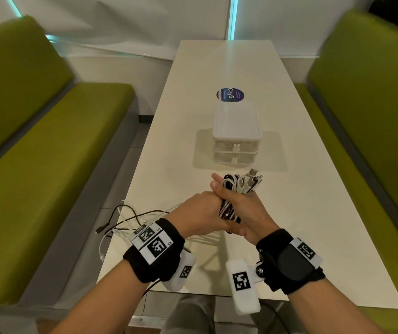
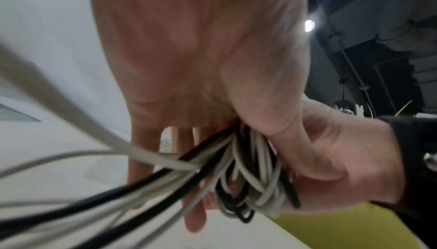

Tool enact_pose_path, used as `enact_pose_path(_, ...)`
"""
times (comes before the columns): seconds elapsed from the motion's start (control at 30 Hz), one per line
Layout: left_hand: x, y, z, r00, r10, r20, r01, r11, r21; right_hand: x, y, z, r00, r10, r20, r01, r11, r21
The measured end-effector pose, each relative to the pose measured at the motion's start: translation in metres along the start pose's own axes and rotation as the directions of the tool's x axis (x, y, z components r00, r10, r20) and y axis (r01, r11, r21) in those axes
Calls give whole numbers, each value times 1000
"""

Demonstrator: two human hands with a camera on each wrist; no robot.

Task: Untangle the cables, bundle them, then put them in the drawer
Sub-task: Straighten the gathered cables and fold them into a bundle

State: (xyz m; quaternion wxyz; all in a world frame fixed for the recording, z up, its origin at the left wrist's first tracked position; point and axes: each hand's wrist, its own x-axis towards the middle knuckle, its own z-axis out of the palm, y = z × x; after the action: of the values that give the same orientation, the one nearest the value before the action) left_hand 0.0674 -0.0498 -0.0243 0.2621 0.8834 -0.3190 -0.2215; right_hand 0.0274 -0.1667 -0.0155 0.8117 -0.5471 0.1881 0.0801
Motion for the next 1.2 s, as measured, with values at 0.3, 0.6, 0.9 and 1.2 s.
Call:
enact_pose_path(0.3, -3, 2, 11, 997, -51, -62, 25, 930, -366, 0, -2, 5, 994, -97, -46, 96, 995, -35)
enact_pose_path(0.6, -5, 22, 1, 983, -60, -175, -69, 757, -649, 2, -22, -13, 879, -159, 450, 184, 983, -12)
enact_pose_path(0.9, 3, 22, 15, 952, -195, -237, 11, 793, -609, 6, -6, 2, 981, -178, 76, 171, 981, 97)
enact_pose_path(1.2, 4, 18, 14, 970, -155, -185, 50, 879, -474, 16, 0, 0, 979, -203, -19, 203, 979, -9)
